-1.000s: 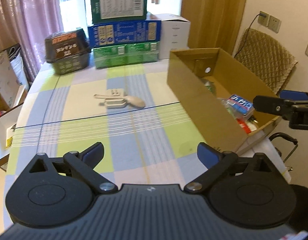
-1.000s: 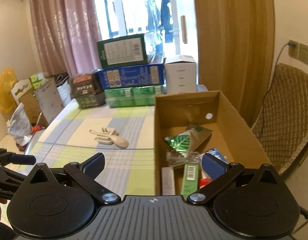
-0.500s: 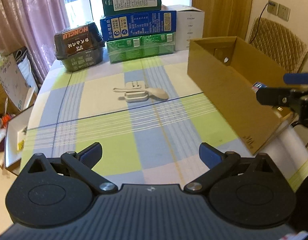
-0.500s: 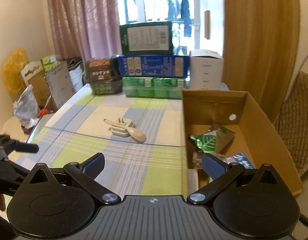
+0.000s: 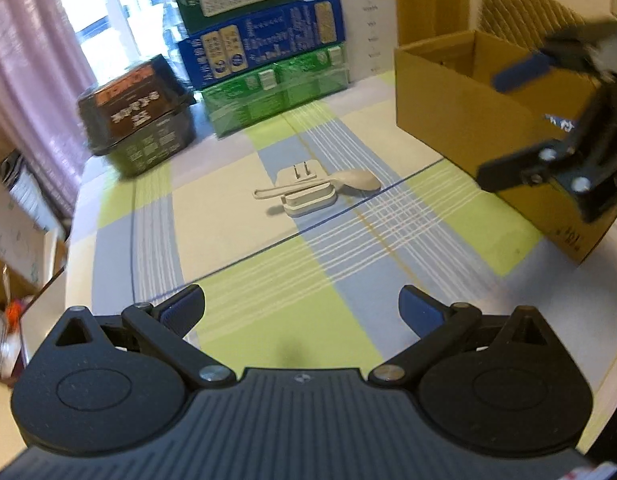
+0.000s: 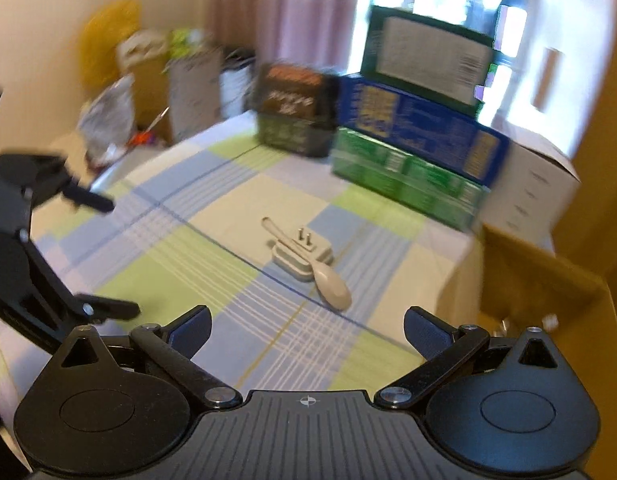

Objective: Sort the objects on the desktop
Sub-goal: 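Withdraw both open tools from the box toward the white spoon and plug, then grasp the white spoon by its bowl with the right tool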

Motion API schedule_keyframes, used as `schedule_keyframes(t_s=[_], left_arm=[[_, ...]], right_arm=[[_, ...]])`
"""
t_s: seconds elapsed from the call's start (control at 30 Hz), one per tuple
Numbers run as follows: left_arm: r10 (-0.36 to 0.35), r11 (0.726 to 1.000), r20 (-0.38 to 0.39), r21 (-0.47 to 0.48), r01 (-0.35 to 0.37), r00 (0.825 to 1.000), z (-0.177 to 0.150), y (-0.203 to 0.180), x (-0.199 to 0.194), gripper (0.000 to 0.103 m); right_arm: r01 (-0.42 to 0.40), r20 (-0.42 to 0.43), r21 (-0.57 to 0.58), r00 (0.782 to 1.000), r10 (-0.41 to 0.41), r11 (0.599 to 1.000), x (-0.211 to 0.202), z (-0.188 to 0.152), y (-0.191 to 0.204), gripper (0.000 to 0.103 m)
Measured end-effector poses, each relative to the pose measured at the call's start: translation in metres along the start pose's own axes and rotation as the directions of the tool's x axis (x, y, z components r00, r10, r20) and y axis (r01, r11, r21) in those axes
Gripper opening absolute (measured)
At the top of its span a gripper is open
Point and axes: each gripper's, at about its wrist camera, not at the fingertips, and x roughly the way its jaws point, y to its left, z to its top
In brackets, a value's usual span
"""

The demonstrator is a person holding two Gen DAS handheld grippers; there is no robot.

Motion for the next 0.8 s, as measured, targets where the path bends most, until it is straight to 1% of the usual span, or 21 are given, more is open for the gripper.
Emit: schedule_keyframes(t_s=[0.03, 0.1, 0.27, 0.43, 0.47, 0.5, 0.6, 0.73, 0.8], left_arm=[[-0.008, 1.0, -0.005, 0.018, 0.008, 1.0, 0.002, 0.004, 0.007, 0.101], [-0.02, 0.998, 0.001, 0.054, 0.02, 1.0, 0.007, 0.01, 0.017, 0.101], [-0.067, 0.986, 0.002, 0.154, 0.066, 0.998, 0.021, 0.02, 0.048, 0.101], [-0.11, 0.958, 0.003, 0.267, 0.105, 0.994, 0.034, 0.029, 0.073, 0.101], [-0.116, 0.952, 0.004, 0.285, 0.11, 0.993, 0.036, 0.031, 0.077, 0.101], [-0.123, 0.947, 0.005, 0.299, 0.116, 0.992, 0.038, 0.032, 0.081, 0.101], [-0.148, 0.934, -0.005, 0.329, 0.142, 0.989, 0.044, 0.038, 0.094, 0.101], [-0.169, 0.916, -0.029, 0.365, 0.168, 0.985, 0.048, 0.043, 0.109, 0.101], [-0.173, 0.906, -0.038, 0.386, 0.174, 0.984, 0.049, 0.043, 0.115, 0.101]], right_arm=[[-0.013, -0.014, -0.038, 1.0, 0.013, 0.999, 0.009, 0.004, -0.001, 0.097], [-0.05, -0.051, -0.115, 0.998, 0.044, 0.992, 0.031, 0.011, -0.002, 0.086], [-0.125, -0.142, -0.27, 0.986, 0.089, 0.955, 0.08, 0.025, -0.009, 0.081], [-0.158, -0.2, -0.345, 0.975, 0.092, 0.925, 0.118, 0.032, -0.022, 0.075], [-0.163, -0.215, -0.363, 0.973, 0.088, 0.917, 0.126, 0.032, -0.024, 0.072], [-0.173, -0.235, -0.383, 0.968, 0.085, 0.908, 0.134, 0.031, -0.026, 0.07], [-0.208, -0.282, -0.431, 0.955, 0.088, 0.878, 0.152, 0.031, -0.031, 0.067], [-0.253, -0.322, -0.47, 0.941, 0.103, 0.846, 0.167, 0.032, -0.033, 0.063], [-0.281, -0.341, -0.474, 0.932, 0.12, 0.834, 0.175, 0.034, -0.033, 0.057]])
